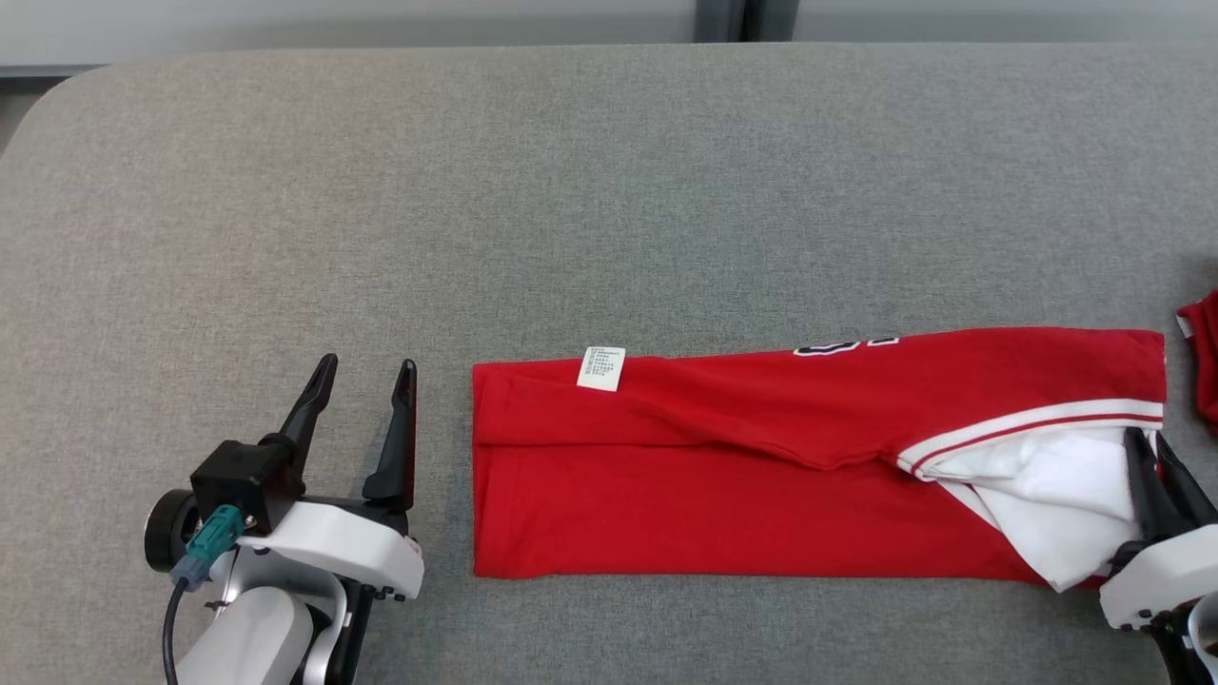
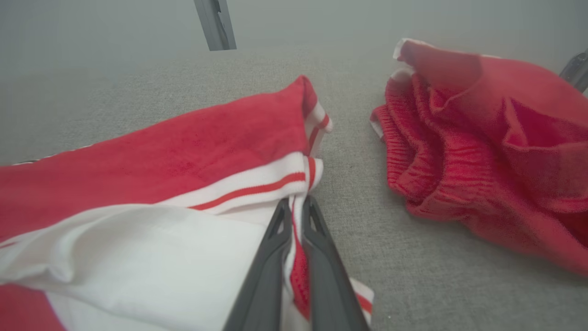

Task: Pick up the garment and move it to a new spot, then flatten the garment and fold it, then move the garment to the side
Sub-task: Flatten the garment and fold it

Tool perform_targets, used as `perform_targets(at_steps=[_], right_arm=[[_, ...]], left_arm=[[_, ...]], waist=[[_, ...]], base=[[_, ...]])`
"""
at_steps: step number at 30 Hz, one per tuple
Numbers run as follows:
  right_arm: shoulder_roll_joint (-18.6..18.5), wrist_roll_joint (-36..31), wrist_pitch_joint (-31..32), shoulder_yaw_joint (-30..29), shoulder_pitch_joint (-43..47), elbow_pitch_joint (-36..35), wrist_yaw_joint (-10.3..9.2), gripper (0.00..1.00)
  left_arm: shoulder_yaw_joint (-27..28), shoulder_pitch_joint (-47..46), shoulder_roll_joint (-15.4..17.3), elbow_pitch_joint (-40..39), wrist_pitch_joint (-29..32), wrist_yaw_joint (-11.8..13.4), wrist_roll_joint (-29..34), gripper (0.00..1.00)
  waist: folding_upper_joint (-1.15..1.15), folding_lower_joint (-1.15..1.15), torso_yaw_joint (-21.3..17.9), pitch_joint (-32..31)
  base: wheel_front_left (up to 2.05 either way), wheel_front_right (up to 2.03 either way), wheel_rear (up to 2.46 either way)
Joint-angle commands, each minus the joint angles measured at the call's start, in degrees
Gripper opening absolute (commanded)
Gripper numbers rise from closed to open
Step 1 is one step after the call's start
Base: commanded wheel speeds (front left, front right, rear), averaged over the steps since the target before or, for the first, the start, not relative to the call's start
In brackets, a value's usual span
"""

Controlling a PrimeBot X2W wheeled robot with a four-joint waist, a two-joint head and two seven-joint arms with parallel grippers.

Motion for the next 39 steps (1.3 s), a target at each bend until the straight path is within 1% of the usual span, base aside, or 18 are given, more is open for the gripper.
perform_targets(at_steps=[1,4,5,8,11,12,13,16,21,26,29,30,32,33,38,39], right_arm=[[-0.02,-0.64,-0.19,0.27,-0.43,-1.12,-0.28,0.0],[1.12,-0.64,-0.6,1.53,-0.11,-5.18,-0.14,0.0],[2.06,-0.87,-0.12,3.03,0.73,-9.41,-0.14,0.0],[3.92,-0.26,1.52,6.05,1.7,-16.94,-0.14,0.0],[5.76,-0.12,3.62,10.04,2.18,-23.06,-0.14,0.0],[6.25,-0.17,4.45,11.93,2.01,-24.53,-0.14,0.0],[7.46,0.31,5.32,15.0,1.04,-26.55,-0.14,0.0],[8.97,0.99,6.11,20.33,-0.6,-26.91,-0.14,0.0],[11.07,2.48,5.29,28.03,-4.86,-22.9,-0.14,0.0],[12.58,3.95,3.07,34.47,-9.88,-15.3,-0.14,0.0],[13.44,5.14,1.27,37.15,-12.8,-10.5,-0.14,0.0],[13.44,5.14,1.27,37.15,-12.8,-10.5,-0.14,0.0],[13.86,6.02,0.08,38.3,-14.69,-7.39,-0.14,0.0],[14.21,6.69,-1.05,39.45,-16.46,-4.55,-0.14,0.0],[14.68,9.87,-2.96,42.5,-20.31,0.94,-0.14,0.0],[14.66,9.4,-3.36,43.32,-21.38,2.05,-0.14,0.0]], left_arm=[[0.23,-0.3,0.33,0.14,-0.19,-0.08,0.42,1.0],[0.33,0.19,0.5,0.14,-0.19,0.05,0.36,1.0],[0.38,0.48,0.71,0.0,-0.19,0.23,0.41,1.0],[0.15,0.5,0.77,-0.25,-0.07,0.28,0.41,1.0],[-0.15,0.42,0.84,-0.36,0.18,0.3,0.48,1.0],[-0.32,0.33,0.78,-0.4,0.31,0.28,0.51,1.0],[-0.63,0.01,0.66,-0.48,0.55,0.19,0.64,1.0],[-1.22,-0.33,0.51,-0.41,0.65,-0.16,0.74,1.0],[-2.2,-0.88,-0.22,-0.05,0.82,-0.6,0.87,1.0],[-3.13,-1.8,-1.32,0.41,0.82,-1.04,0.91,1.0],[-3.63,-2.08,-1.9,0.77,0.73,-1.3,1.02,1.0],[-3.63,-2.08,-1.9,0.77,0.73,-1.3,1.02,1.0],[-4.01,-2.55,-2.37,1.06,0.66,-1.72,1.08,1.0],[-4.33,-3.13,-2.89,1.37,0.57,-1.92,1.21,1.0],[-4.71,-3.86,-3.6,2.19,0.37,-2.24,1.34,1.0],[-4.68,-4.03,-3.73,2.32,0.31,-2.29,1.34,1.0]], waist=[[0.0,0.0,-0.45,-0.28],[0.0,0.0,-1.13,-0.8],[0.0,0.0,-1.58,-1.12],[0.0,0.0,-2.04,-1.46],[0.0,0.0,-2.31,-1.75],[0.0,0.0,-2.28,-1.82],[0.0,0.0,-2.05,-1.98],[0.0,0.0,-1.21,-2.21],[0.0,0.0,1.07,-2.21],[0.0,0.0,3.81,-1.64],[0.0,0.0,5.38,-1.09],[0.0,0.0,5.38,-1.09],[0.0,0.0,6.41,-0.64],[0.0,0.0,7.34,-0.23],[0.0,0.0,8.8,0.69],[0.0,0.0,8.93,0.82]], base=[[0.0,0.0,0.0],[0.0,0.0,0.0],[0.0,0.0,0.0],[0.0,0.0,0.0],[0.0,0.0,0.0],[0.0,0.0,0.0],[0.0,0.0,0.0],[0.0,0.0,0.0],[0.0,0.0,0.0],[0.0,0.0,0.0],[0.0,0.0,0.0],[0.0,0.0,0.0],[0.0,0.0,0.0],[0.0,0.0,0.0],[0.0,0.0,0.0],[0.0,0.0,0.0]])
